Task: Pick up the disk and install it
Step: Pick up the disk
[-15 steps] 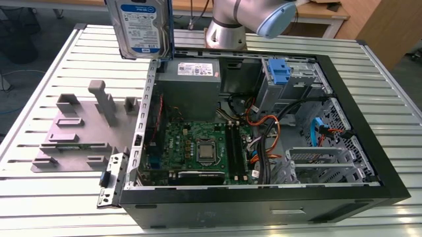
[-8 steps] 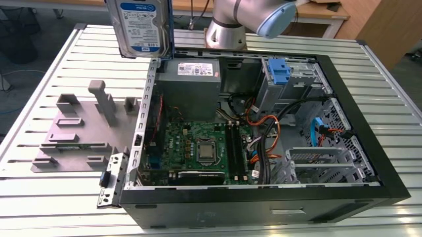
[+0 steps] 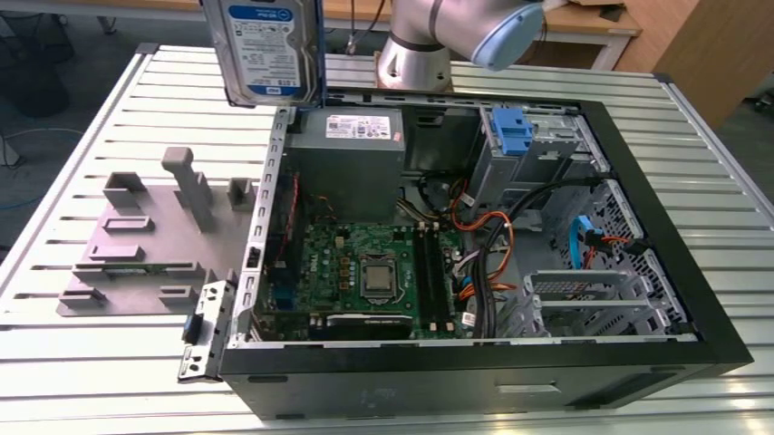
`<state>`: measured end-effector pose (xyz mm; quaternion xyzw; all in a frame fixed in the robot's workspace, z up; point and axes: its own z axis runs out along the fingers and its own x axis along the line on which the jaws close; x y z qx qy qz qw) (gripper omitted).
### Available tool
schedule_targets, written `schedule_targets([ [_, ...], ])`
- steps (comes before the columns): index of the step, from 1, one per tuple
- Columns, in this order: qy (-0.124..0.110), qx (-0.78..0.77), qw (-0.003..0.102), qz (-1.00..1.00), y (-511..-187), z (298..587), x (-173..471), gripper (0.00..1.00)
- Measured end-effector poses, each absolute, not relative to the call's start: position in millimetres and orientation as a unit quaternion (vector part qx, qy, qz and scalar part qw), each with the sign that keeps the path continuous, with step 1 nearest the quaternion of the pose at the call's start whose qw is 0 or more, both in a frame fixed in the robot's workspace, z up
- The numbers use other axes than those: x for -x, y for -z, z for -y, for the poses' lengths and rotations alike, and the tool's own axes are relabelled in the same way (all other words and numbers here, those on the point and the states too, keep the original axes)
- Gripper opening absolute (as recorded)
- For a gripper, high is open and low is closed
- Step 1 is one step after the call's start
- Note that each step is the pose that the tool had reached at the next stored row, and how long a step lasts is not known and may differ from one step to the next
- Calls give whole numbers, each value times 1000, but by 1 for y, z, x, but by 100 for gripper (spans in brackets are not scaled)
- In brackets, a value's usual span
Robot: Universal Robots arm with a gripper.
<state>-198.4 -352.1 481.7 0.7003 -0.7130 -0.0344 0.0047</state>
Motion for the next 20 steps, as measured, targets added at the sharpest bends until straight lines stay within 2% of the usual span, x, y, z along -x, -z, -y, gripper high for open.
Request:
schedule_targets([
  [20,34,-698,5,716,-482,352,155,35],
])
